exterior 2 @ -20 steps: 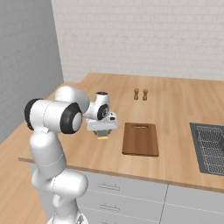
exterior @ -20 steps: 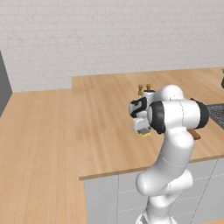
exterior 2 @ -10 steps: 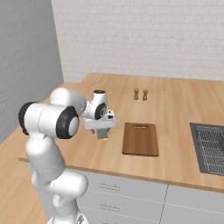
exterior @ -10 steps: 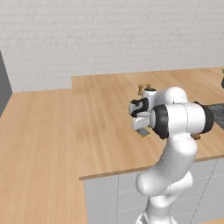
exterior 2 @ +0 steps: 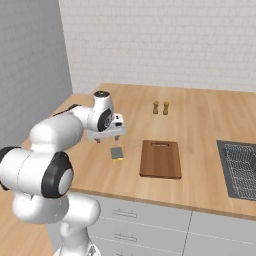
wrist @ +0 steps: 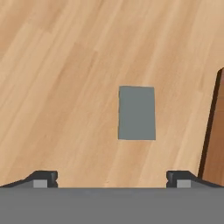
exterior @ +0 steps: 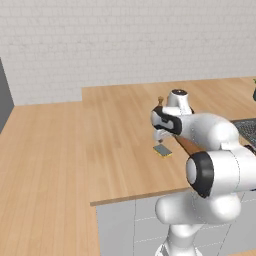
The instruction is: Pick up the sponge from the counter and clean the cutting board by briefly scrubbing or pressing down on the cutting board. Once finished, release the sponge.
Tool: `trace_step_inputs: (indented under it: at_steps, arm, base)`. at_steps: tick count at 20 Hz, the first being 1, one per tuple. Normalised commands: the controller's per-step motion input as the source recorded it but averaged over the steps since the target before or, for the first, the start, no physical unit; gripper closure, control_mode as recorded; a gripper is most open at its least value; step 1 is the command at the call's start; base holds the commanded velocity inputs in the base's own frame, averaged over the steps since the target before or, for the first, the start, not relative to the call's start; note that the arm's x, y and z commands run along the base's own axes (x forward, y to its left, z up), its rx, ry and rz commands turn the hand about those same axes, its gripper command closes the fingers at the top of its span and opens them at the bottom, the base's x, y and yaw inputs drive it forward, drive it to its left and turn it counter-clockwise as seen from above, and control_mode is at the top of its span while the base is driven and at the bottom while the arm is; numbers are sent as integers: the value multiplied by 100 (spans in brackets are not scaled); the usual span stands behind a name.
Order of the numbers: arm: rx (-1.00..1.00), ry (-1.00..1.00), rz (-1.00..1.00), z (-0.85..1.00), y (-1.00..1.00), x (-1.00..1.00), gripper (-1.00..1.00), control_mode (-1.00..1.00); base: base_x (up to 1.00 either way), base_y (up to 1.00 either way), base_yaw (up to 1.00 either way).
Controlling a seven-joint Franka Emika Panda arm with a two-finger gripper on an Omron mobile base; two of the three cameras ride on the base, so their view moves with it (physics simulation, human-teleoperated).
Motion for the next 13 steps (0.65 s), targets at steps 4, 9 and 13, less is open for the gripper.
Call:
trace_step_inputs:
  at_steps: [4, 9, 13]
  arm:
    - [-2, -16, 0, 48, 43, -38, -100, -100]
    - [-4, -11, 0, 24, 48, -40, -100, -100]
    - [-4, -8, 0, 22, 51, -38, -100, -100]
  base:
    - [0, 0, 0]
    - [0, 0, 0]
    - [0, 0, 0]
